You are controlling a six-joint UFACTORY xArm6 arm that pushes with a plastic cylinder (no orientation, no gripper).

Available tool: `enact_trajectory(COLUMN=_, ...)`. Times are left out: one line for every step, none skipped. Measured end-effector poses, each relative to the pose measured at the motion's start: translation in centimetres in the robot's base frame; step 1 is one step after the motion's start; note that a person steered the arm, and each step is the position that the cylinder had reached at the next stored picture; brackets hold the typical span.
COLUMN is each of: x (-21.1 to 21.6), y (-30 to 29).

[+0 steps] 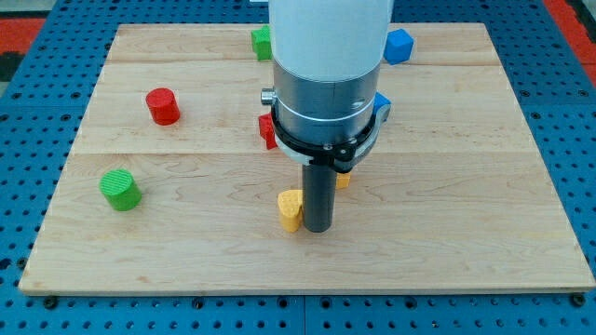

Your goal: Move red star towards red circle

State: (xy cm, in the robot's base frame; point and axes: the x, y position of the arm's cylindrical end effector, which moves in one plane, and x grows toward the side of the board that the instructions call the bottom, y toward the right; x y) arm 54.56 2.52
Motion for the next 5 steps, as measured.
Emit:
enact_trajectory(x=-4.4, y=1.4)
enact_trajectory(x=-6.4, y=-6.3)
enact_trajectory(x=-7.6, y=-6.3)
enact_trajectory(x=-10.6, y=-2.8)
enact_trajectory(x=-13.4, y=-2.1)
